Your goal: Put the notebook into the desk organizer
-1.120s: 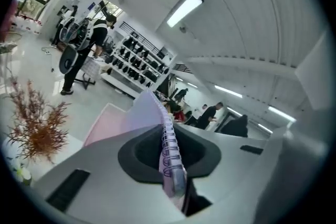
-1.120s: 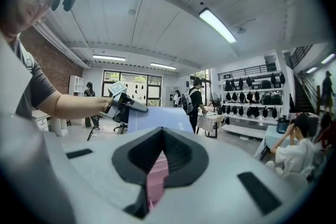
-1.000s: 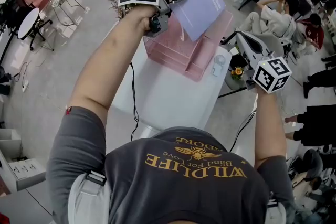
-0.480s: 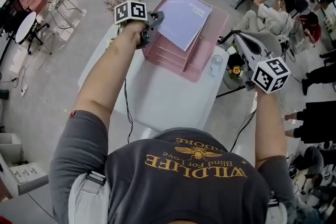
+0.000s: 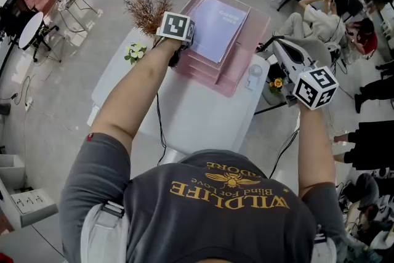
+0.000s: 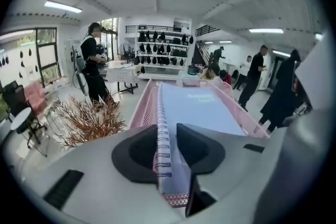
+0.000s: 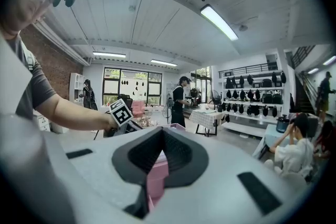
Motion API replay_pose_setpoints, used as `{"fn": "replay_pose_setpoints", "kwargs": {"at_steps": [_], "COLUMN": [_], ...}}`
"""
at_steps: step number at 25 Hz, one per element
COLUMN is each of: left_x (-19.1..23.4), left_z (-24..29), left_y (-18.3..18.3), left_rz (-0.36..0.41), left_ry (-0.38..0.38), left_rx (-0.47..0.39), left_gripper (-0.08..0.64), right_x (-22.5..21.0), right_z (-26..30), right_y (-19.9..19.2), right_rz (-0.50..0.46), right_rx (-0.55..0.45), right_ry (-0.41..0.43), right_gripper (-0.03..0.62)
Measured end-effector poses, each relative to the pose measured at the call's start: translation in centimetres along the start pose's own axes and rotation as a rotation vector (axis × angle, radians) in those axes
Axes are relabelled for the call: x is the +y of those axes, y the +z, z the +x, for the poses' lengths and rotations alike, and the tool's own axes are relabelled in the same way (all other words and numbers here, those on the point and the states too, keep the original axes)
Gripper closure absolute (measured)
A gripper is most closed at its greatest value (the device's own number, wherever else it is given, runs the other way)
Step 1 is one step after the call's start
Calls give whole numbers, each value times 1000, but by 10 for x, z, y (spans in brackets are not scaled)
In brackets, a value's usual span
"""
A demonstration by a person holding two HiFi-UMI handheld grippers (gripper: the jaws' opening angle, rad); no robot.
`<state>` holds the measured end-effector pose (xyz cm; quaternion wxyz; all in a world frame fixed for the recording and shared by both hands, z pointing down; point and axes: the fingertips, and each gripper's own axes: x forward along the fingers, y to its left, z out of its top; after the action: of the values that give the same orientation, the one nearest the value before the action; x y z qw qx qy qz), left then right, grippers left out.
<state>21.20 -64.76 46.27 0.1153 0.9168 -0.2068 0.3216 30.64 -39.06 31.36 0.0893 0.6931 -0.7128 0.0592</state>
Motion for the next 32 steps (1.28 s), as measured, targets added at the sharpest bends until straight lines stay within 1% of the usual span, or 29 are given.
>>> {"fn": "replay_pose_setpoints", "kwargs": {"at_steps": [3, 6, 9, 10, 11, 12, 13, 14, 15, 18, 22, 25, 28, 32], "left_x": [2, 1, -3, -4, -4, -2, 1, 4, 7, 9, -11, -33, -53, -78], "left_z": [-2, 3, 2, 0, -1, -5, -9, -14, -19, -36, -67, -92, -120, -157], "left_y": [0, -6, -6, -5, -2, 2, 7, 13, 17, 30, 37, 33, 28, 11], "left_rz": [45, 87, 167, 202, 238, 267, 281, 280, 268, 217, 185, 167, 137, 98], "left_ry": [57, 90, 133, 154, 180, 208, 230, 241, 242, 205, 107, 29, -18, -89], "left_rx": [-29, -28, -32, -38, -51, -69, -90, -111, -132, -204, -305, -363, -421, -501], "left_gripper": [434, 426, 392, 364, 300, 260, 225, 198, 192, 192, 207, 219, 233, 284], "right_x": [-1, -3, -2, -2, -1, 0, 1, 2, 2, 3, 3, 1, -3, -3], "right_z": [-2, -3, -5, -6, -7, -7, -8, -8, -8, -8, -13, -20, -30, -41], "right_y": [-2, -4, -3, -3, -3, -3, -2, -2, -1, -1, -1, 0, 2, 0], "right_rz": [1, 2, 2, 1, 0, -1, -2, -3, -4, -6, -8, -8, -7, -12], "right_rx": [1, 1, 1, 0, 0, 0, -1, -1, -1, -5, -10, -20, -36, -61], "right_ry": [-2, -4, -7, -6, -5, -4, -3, -3, -2, 1, 9, 17, 28, 59], "right_gripper": [592, 592, 592, 592, 592, 592, 592, 592, 592, 592, 592, 592, 592, 592]}}
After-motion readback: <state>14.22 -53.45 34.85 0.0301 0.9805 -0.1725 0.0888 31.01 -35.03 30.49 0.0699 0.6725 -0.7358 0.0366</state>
